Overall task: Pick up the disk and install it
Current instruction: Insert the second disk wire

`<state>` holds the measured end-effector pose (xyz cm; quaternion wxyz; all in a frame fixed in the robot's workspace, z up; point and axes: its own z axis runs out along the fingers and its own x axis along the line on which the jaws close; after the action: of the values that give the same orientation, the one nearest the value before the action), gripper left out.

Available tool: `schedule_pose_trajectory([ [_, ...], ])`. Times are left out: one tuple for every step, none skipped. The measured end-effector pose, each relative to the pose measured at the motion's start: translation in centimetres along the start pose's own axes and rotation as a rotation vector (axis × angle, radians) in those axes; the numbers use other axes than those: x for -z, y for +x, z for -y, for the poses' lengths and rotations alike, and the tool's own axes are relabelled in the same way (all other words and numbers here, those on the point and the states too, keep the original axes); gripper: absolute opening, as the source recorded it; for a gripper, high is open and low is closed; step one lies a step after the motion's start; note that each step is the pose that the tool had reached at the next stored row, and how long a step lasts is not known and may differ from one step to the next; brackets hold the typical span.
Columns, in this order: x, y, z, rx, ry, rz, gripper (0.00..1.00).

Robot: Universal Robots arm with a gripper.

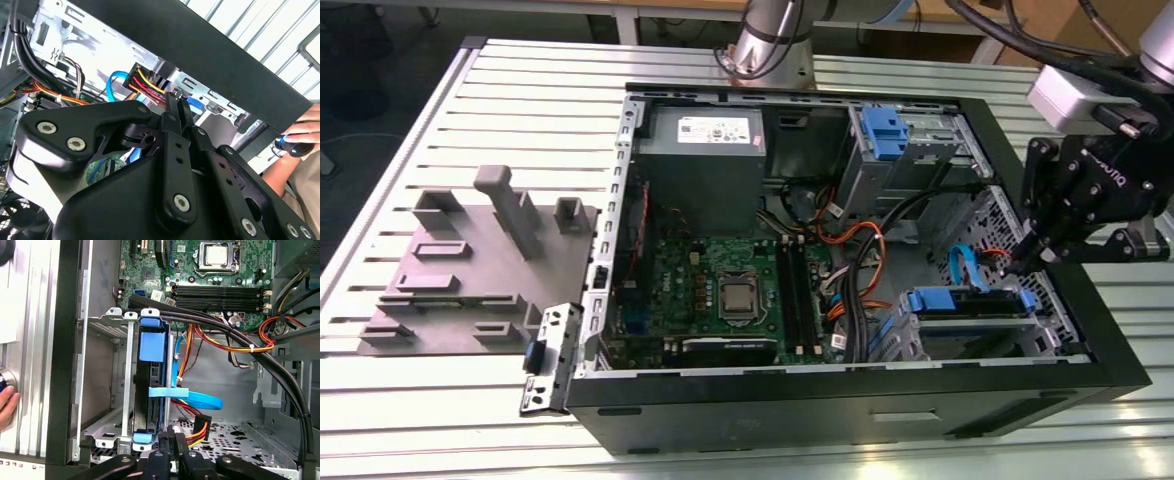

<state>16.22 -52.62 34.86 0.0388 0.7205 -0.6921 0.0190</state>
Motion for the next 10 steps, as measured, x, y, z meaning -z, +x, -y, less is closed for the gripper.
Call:
schedule_pose_trajectory([
  [0.16,0.01,0.0,0.0,0.0,-0.0001,0.16],
  [0.26,0.02,-0.01,0.0,0.0001,-0.0001,0.16],
  [0.28,0.02,-0.03,0.0,0.0009,0.0002,0.16],
  [0.27,0.01,-0.08,0.0,0.0022,0.0003,0.16],
  [0.29,0.01,-0.21,0.0,0.0035,-0.0001,0.16],
  [0.28,0.01,-0.39,0.0,0.0045,-0.0002,0.16],
  [0.26,0.0,-0.58,0.0,0.0052,-0.0002,0.16],
  [0.24,-0.01,-0.76,0.0,0.0055,-0.0003,0.16],
  [0.21,-0.02,-0.9,0.0,0.0056,-0.0002,0.16],
  [0.16,-0.02,-1.03,0.0,0.0056,-0.0002,0.16],
])
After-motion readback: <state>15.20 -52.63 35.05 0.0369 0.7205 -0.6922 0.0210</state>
